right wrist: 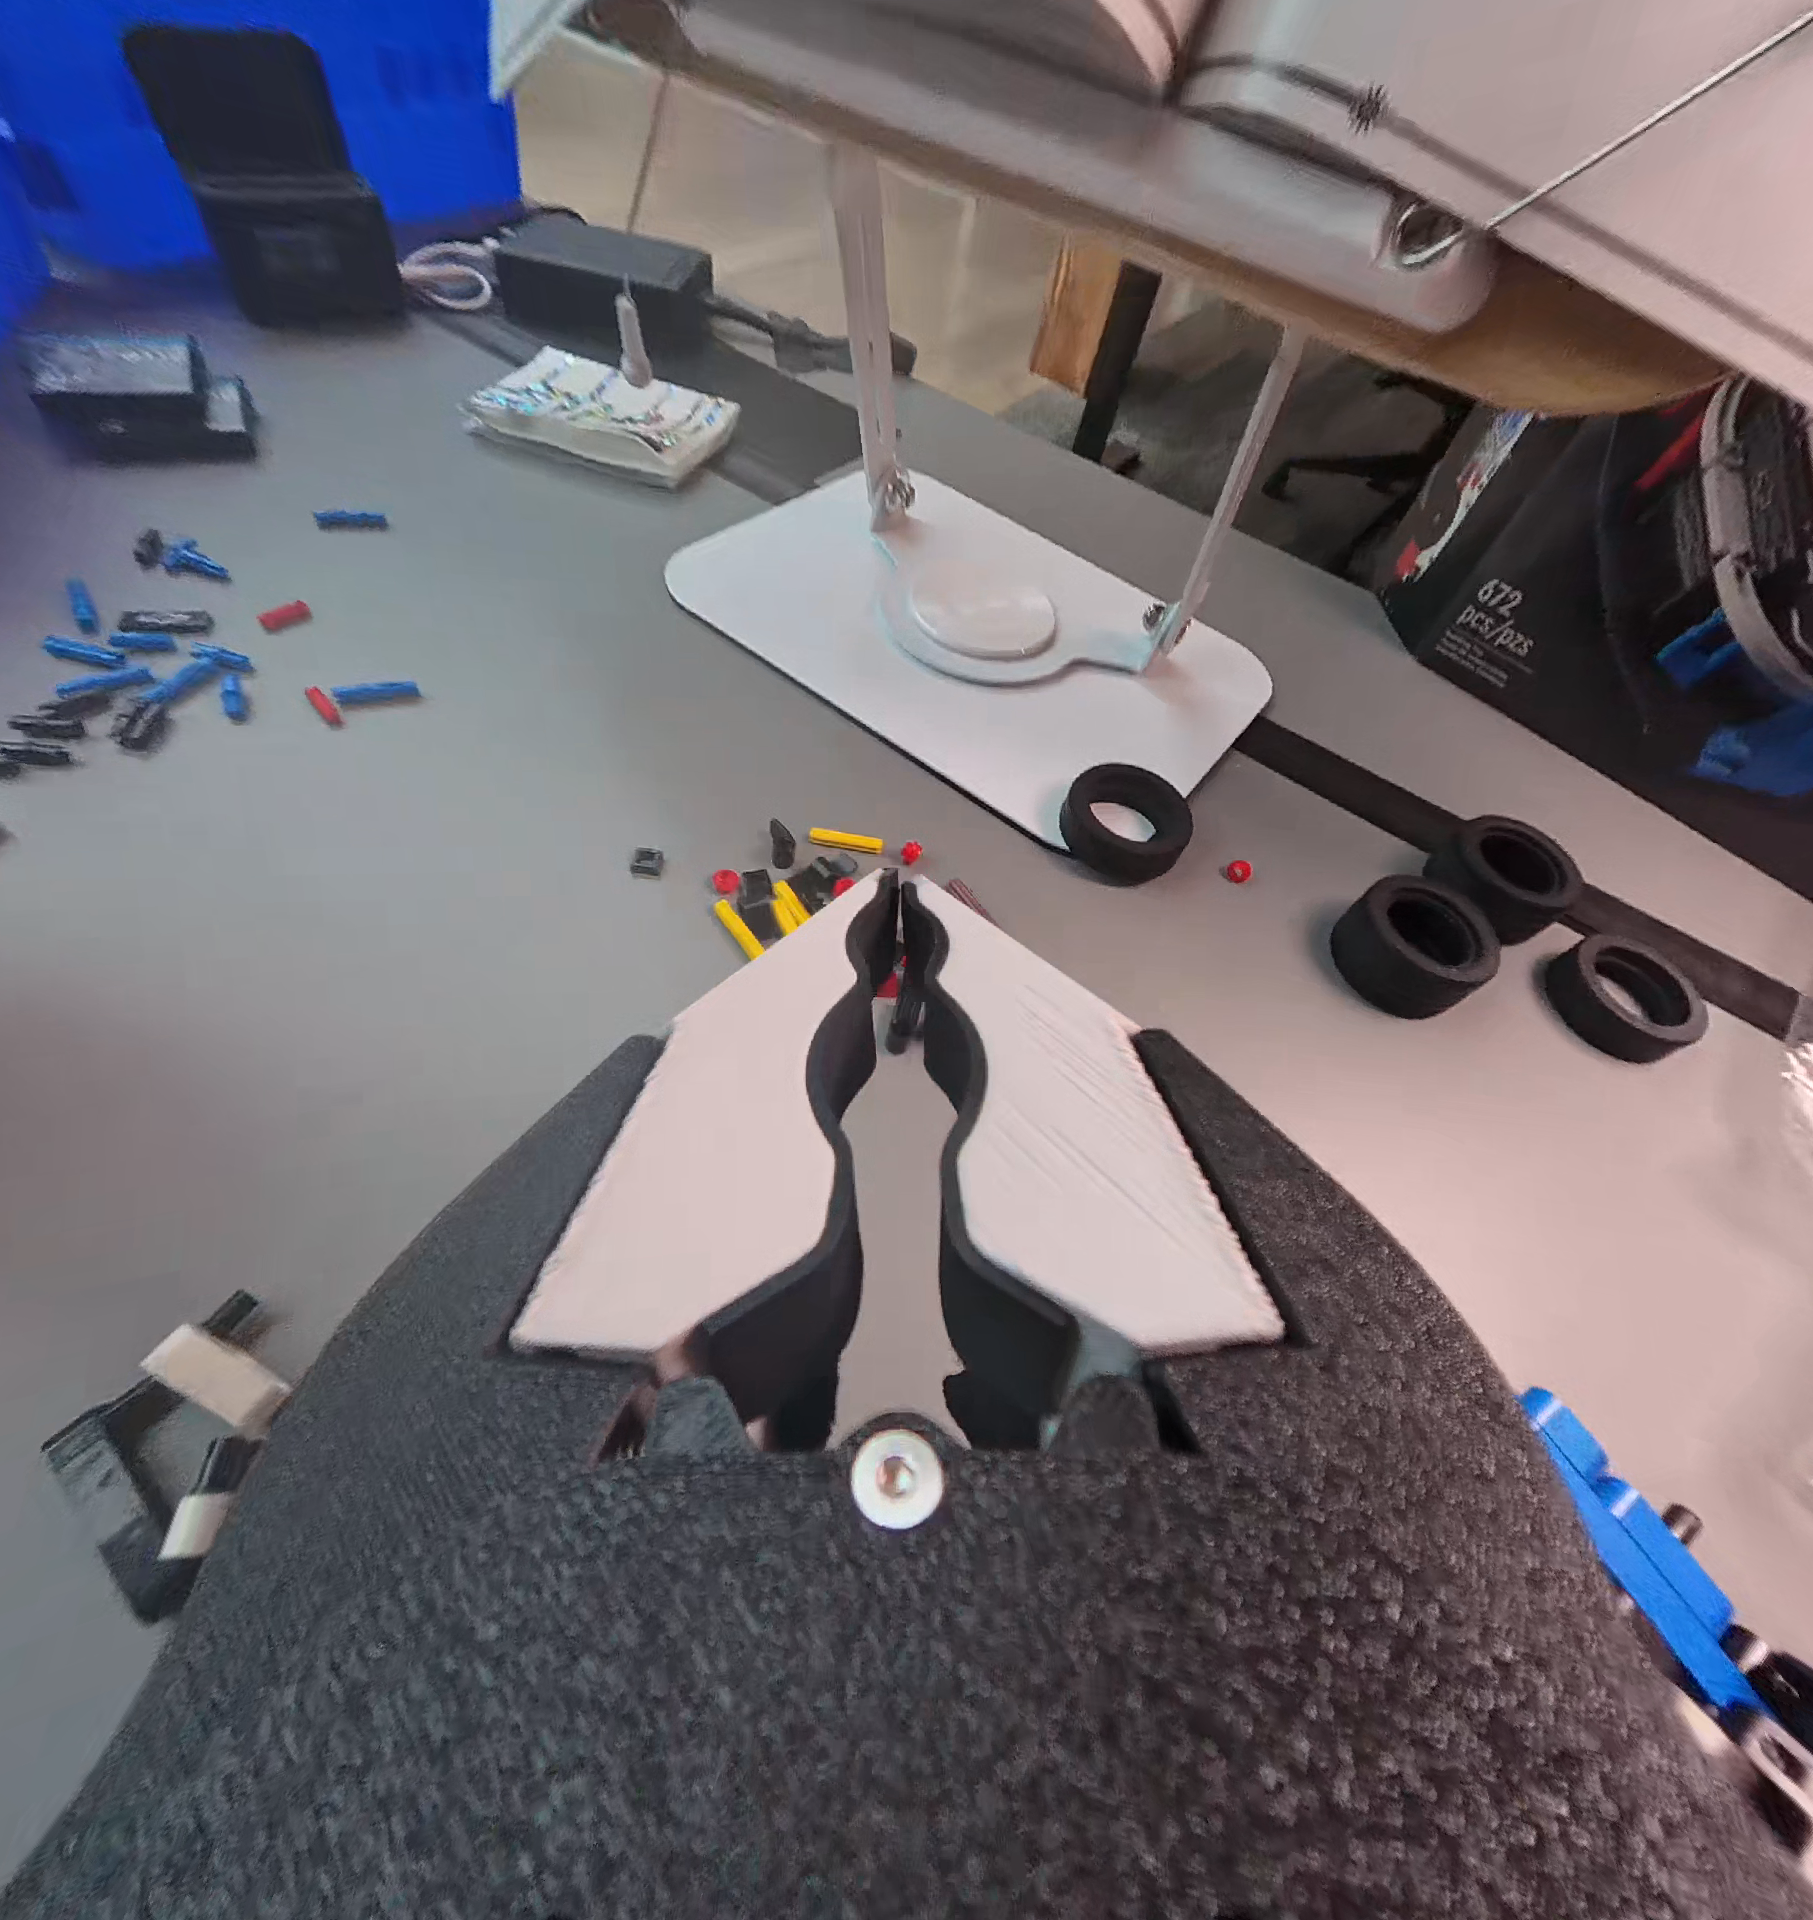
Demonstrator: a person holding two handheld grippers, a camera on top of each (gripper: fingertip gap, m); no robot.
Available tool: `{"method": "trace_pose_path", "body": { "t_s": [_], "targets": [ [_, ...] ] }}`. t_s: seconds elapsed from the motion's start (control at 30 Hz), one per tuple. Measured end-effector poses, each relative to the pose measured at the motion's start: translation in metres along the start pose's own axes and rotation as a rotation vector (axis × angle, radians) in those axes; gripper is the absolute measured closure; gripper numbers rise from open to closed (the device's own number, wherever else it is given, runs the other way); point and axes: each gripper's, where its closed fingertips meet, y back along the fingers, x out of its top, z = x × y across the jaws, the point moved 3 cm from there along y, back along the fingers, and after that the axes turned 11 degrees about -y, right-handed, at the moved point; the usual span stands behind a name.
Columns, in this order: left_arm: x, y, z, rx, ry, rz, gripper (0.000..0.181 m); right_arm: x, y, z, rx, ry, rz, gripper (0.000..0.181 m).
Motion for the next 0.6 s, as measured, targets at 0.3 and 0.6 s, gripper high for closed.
{"method": "trace_pose_path", "body": {
  "t_s": [0.3, 0.6],
  "targets": [
    [-0.006, 0.0, -0.015, 0.154, -0.063, -0.046, 0.133, -0.026, -0.07, 0.017, -0.01, -0.054, -0.325, 0.164],
    [-0.007, -0.001, -0.016, 0.147, -0.046, -0.054, 0.132, -0.038, -0.073, 0.02, -0.016, -0.033, -0.401, 0.174]
  ]
}}
